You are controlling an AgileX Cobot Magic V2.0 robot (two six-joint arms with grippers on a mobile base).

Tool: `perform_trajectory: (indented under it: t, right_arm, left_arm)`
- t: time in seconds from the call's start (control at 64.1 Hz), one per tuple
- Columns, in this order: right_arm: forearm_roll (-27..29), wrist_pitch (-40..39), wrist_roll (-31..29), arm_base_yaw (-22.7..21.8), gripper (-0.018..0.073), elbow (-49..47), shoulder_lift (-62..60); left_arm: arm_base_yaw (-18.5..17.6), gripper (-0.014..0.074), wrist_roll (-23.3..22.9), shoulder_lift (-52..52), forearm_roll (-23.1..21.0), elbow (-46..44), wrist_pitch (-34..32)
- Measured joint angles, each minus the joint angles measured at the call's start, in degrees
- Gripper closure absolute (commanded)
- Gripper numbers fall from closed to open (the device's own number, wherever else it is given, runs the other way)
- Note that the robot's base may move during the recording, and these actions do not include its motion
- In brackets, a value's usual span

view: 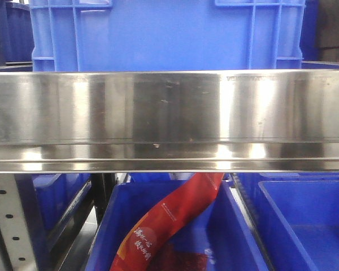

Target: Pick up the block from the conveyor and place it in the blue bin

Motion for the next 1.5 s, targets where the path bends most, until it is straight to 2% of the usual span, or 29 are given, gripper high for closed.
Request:
perform_trajectory:
  t: [0.094, 0.234, 0.343, 0.562, 0.905, 0.999, 1.108, 1.171, 1.28, 1.373, 1.42, 1.498]
  right_arm:
    - [0.1, -0.7, -0.5, 1.2, 0.0721, -4.2, 3.0]
    - [0.3, -2.2, -0.8, 5.8, 0.0721, -12.6, 9.6]
    - [0.3, -3.0, -0.9, 10.1, 0.0721, -19.1, 15.5]
    - [0.5, -4.5, -0.9, 16.0, 0.0721, -27.1, 29.1]
    - [0.6, -5.4, -0.9, 16.5, 0.0721, -27.8, 43.8]
    - [0.6, -5.7, -1.0, 16.5, 0.0711, -27.8, 45.7]
    - [0.6, -5.8, -1.0, 16.5, 0.0603, -27.8, 46.6]
    - [0.6, -5.8, -1.0, 16.5, 0.0482, -27.8, 46.6]
    - [0.6, -6.2, -1.0, 16.5, 0.0209, -27.8, 46.6]
    - [0.6, -6.2, -1.0, 16.5, 0.0034, -27.8, 46.6]
    - [0.6, -6.2, -1.0, 16.5, -0.0011, -27.8, 46.6]
    - [0.6, -6.2, -1.0, 16.5, 0.0000, -27.8, 46.6]
  left_arm:
    - [-4.2, 0.0707, 0.0, 4.4, 0.0, -5.3, 0.5]
    - [-10.3, 0.0707, 0.0, 13.2, 0.0, -16.2, 1.9]
    - [-12.9, 0.0707, 0.0, 20.6, -0.1, -24.0, 3.2]
    - [-13.9, 0.0707, 0.0, 33.8, -1.4, -33.3, 4.5]
    - [-13.9, 0.0707, 0.0, 47.5, -4.3, -34.6, 4.3]
    - [-13.9, 0.0671, 0.0, 48.9, -4.8, -34.6, 4.3]
    - [-13.9, 0.0532, 0.0, 49.0, -4.9, -34.6, 4.1]
    - [-13.9, 0.0403, 0.0, 49.0, -5.0, -34.6, 3.7]
    - [-13.9, 0.0170, 0.0, 49.0, -5.2, -34.6, 3.5]
    - [-13.9, 0.0041, 0.0, 49.0, -5.2, -34.6, 3.5]
    - [-13.9, -0.0007, 0.0, 49.0, -5.2, -34.6, 3.5]
    - [-13.9, -0.0011, 0.0, 49.0, -5.4, -34.6, 3.5]
